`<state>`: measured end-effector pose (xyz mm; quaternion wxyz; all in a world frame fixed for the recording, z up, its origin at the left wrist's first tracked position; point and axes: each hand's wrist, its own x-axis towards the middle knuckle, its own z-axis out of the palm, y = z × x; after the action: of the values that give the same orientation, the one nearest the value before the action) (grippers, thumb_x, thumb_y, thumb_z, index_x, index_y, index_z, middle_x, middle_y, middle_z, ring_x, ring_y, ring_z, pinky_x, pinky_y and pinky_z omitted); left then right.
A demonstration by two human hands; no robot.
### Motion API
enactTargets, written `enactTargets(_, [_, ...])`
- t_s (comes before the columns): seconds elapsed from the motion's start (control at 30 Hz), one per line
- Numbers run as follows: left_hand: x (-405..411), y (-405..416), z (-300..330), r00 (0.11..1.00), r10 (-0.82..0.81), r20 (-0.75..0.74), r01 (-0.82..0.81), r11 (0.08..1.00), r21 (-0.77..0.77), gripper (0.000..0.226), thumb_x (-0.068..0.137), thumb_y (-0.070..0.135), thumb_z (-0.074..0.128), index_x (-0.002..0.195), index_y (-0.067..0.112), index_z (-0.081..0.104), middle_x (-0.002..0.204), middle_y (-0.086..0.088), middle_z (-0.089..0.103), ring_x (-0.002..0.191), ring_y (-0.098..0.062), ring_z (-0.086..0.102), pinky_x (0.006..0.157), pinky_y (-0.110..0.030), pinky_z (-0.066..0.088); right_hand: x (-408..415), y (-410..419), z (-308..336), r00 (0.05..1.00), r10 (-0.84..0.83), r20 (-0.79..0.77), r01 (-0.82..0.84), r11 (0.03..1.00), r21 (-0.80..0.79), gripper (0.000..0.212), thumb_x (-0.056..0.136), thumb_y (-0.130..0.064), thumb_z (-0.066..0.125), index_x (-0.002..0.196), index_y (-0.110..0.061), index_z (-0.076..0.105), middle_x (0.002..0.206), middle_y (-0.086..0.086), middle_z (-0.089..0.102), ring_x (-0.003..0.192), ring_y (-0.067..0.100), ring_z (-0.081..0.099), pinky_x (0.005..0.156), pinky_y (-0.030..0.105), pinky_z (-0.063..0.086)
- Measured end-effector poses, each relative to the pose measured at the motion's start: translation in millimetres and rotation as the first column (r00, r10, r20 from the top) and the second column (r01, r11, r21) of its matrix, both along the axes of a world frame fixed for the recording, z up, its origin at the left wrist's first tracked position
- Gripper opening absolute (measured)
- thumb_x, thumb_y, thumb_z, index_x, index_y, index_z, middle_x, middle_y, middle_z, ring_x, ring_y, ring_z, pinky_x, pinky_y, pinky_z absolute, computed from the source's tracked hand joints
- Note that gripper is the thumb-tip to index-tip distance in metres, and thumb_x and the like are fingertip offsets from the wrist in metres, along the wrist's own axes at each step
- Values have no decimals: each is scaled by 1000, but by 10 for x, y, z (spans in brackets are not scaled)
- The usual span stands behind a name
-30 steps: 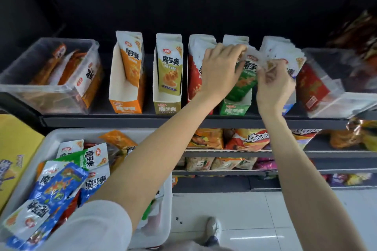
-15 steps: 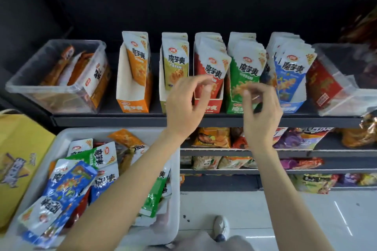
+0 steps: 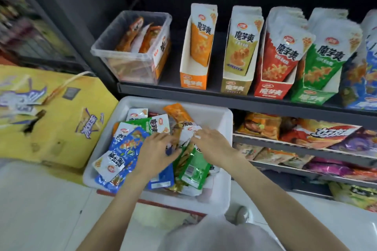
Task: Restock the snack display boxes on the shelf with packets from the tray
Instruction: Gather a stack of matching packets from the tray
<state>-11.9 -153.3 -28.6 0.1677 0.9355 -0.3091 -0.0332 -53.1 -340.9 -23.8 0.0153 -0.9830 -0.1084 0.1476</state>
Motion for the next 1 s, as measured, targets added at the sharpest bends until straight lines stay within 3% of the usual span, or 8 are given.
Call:
enactTargets(0.3, [-486, -492, -128, 981, -38, -190, 86, 963, 256, 75, 75, 68, 59, 129, 17, 46, 134, -1, 46, 120, -22, 47, 93, -33, 40, 103, -74, -148, 970, 179, -167, -203, 970, -137, 54, 87, -6, 54, 138, -22, 43, 127, 6, 51, 119, 28, 49, 81, 35, 43])
enactTargets(0.53, [-350, -486, -43, 962, -23, -274, 86, 972, 221, 44, 82, 40, 65, 118, 16, 60, 112, -4, 64, 100, -19, 61, 88, -30, 48, 72, -181, 40, 967, 129, -219, -143, 989, -49, 19, 89, -14, 50, 104, -16, 63, 97, 4, 64, 89, 27, 60, 62, 33, 42])
enactTargets(0.6, [-339, -431, 51, 975, -6, -222, 37, 990, 133, 26, 86, 29, 57, 106, 16, 67, 92, -4, 70, 81, -18, 64, 77, -31, 52, 27, -229, 108, 991, 123, 55, -122, 992, -25, 19, 90, -15, 54, 104, -17, 66, 100, 2, 67, 95, 25, 61, 70, 33, 47])
enactTargets(0.67, [-296, -353, 143, 979, 91, -180, -102, 993, -52, 19, 88, 19, 58, 101, 19, 72, 79, -2, 72, 63, -15, 63, 63, -30, 52, -32, -313, 162, 876, -4, 481, -49, 994, 97, 24, 81, -14, 71, 104, -17, 69, 107, 1, 68, 103, 23, 62, 86, 33, 50])
enactTargets(0.73, [-235, -285, 273, 948, 199, -250, -271, 915, -300, 24, 88, 11, 63, 106, 23, 70, 84, 7, 72, 63, -6, 64, 66, -23, 54, -126, -394, 252, 713, -346, 610, 39, 888, 458, 31, 79, -13, 74, 109, -14, 68, 115, 3, 66, 109, 23, 58, 95, 35, 46])
enactTargets(0.83, [-148, -290, 473, 880, 162, -447, -395, 773, -497, 25, 89, 8, 61, 108, 23, 67, 91, 17, 67, 80, 5, 63, 78, -17, 51, -254, -493, 472, 668, -704, 241, 252, 519, 817, 37, 86, -24, 69, 121, -19, 59, 117, -6, 61, 107, 11, 56, 89, 26, 47])
enactTargets(0.93, [-141, -469, 641, 882, 29, -470, -350, 709, -613, 23, 90, 7, 60, 98, 27, 66, 88, 17, 68, 79, 5, 63, 73, -12, 49, -335, -631, 665, 696, -700, -160, 380, 170, 909, 35, 85, -30, 69, 117, -26, 55, 107, -11, 65, 89, 0, 64, 75, 16, 51])
enactTargets(1.0, [-149, -635, 722, 900, -40, -435, -282, 708, -648, 28, 89, 5, 60, 93, 33, 63, 86, 17, 68, 79, 4, 64, 71, -12, 48, -406, -748, 788, 698, -687, -200, 334, 66, 940, 18, 87, -23, 68, 103, -23, 60, 98, -6, 71, 79, 1, 67, 63, 18, 54])
